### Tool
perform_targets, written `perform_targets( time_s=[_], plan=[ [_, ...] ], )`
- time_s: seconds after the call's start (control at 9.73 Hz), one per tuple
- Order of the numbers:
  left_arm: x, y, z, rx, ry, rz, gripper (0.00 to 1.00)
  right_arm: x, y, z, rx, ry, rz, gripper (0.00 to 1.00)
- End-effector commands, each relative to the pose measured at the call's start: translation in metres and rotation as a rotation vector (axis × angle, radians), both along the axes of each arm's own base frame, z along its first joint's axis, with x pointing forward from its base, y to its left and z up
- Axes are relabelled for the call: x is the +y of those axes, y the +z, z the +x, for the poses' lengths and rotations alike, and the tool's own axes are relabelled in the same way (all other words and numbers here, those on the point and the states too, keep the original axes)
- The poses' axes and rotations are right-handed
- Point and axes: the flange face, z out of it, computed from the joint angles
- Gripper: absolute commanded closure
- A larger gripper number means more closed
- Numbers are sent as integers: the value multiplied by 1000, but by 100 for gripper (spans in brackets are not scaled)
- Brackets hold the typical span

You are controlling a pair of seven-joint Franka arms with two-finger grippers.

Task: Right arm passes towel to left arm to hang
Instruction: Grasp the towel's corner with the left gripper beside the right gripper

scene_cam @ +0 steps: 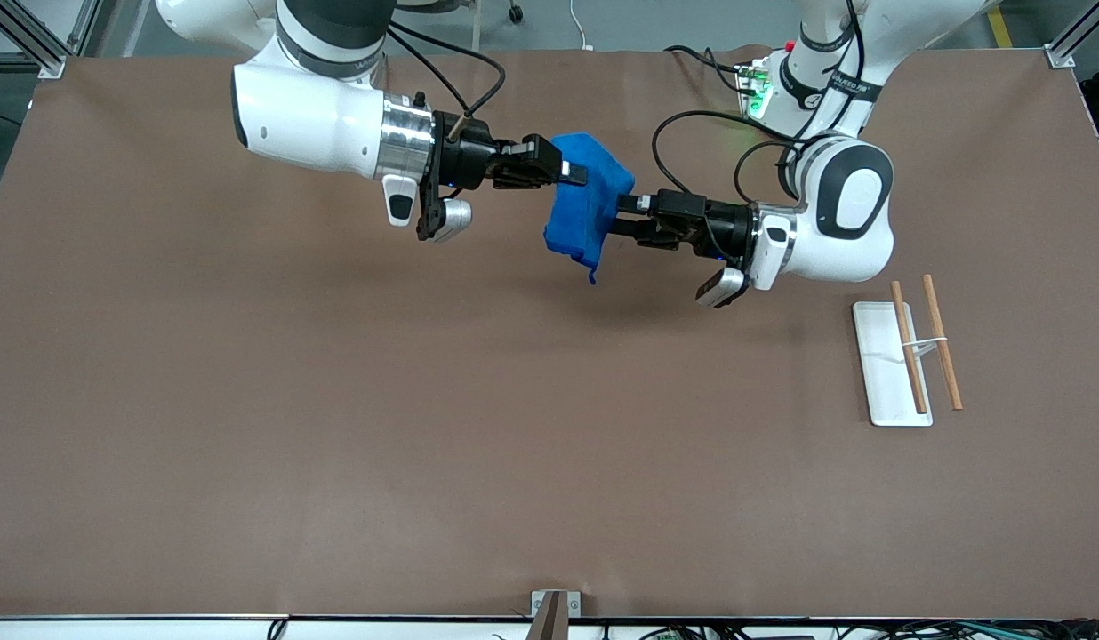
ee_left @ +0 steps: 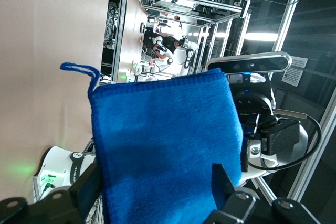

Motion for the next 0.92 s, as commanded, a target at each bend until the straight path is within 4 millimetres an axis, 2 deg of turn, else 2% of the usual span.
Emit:
perform_targets(
  time_s=[0.0, 0.21, 0.31, 0.51, 0.62, 0.72, 0.82],
  plan=[
    [-3, -30, -8, 21, 17, 13, 9, 2, 6, -3, 6, -9, 20, 95],
    [-5, -33, -9, 26, 13, 14, 10, 3, 7, -3, 4, -8, 23, 95],
    [-5, -32, -9, 22, 14, 12, 19, 3, 7, -3, 5, -8, 24, 95],
    [-12, -30, -11, 30, 27, -9, 22, 4, 7, -4, 5, -7, 24, 94],
    [-17, -31, -14, 33, 19, -5, 28, 4, 7, -4, 6, -7, 24, 94],
    [-15, -29, -14, 30, 23, -4, 38, 4, 8, -4, 4, -9, 25, 94],
    [-14, -28, -15, 29, 24, -3, 57, 3, 8, -3, 1, -17, 25, 94]
  ],
)
